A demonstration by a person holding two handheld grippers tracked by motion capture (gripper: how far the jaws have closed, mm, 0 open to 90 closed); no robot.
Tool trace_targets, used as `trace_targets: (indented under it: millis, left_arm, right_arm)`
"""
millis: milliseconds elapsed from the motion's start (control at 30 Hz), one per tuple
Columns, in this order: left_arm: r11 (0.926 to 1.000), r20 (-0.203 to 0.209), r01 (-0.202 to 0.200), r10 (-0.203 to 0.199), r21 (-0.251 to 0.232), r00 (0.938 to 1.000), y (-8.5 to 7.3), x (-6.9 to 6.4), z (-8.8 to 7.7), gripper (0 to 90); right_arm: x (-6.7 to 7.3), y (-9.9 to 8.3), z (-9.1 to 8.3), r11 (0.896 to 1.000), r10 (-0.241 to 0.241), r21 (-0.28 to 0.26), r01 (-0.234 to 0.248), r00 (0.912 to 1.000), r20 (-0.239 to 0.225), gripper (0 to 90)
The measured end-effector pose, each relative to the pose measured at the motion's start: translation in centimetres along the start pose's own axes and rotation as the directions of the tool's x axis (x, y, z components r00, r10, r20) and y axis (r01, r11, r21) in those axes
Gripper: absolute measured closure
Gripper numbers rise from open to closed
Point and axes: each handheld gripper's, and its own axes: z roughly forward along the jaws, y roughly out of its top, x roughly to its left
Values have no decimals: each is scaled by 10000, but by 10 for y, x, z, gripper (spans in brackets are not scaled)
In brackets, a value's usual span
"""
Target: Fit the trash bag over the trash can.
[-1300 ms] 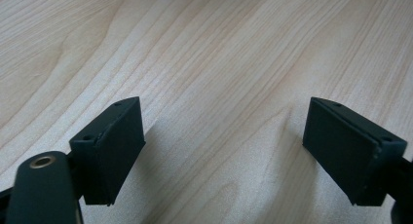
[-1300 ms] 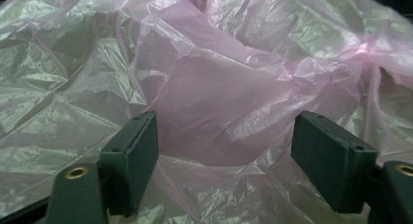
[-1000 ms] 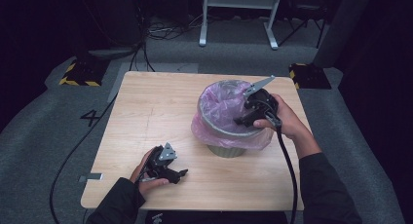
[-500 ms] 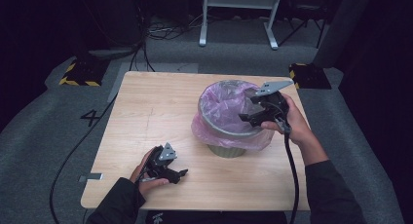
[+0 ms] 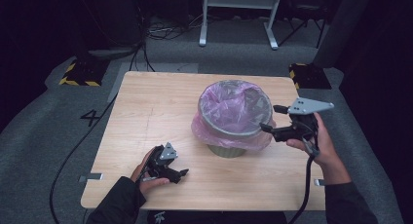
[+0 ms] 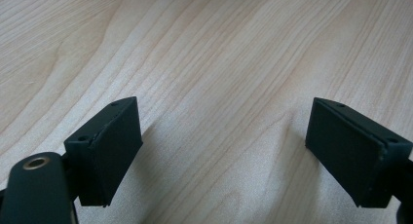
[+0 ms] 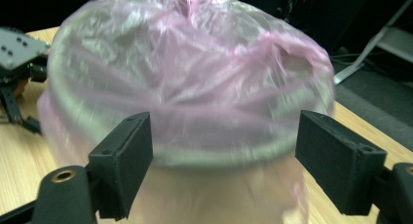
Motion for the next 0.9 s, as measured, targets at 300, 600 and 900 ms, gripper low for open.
trace_targets:
  millis: [300,600,900]
  left_arm:
    - [10000,-5,2,-2,1,10000,0,0,0,127]
    - [10000,-5,1,-1,-1,10000,0,0,0,127]
    - [10000,-5,0,0,1,10000,0,0,0,127]
  right_arm:
    - [11,-57,-15,9985,-40,548,14,9988,483,200]
    - [14,-137,5,9839,353,1706,-527,9940,1034,194]
    - [4,-196,3,9619,1778,1920,-1947,9788,1014,196]
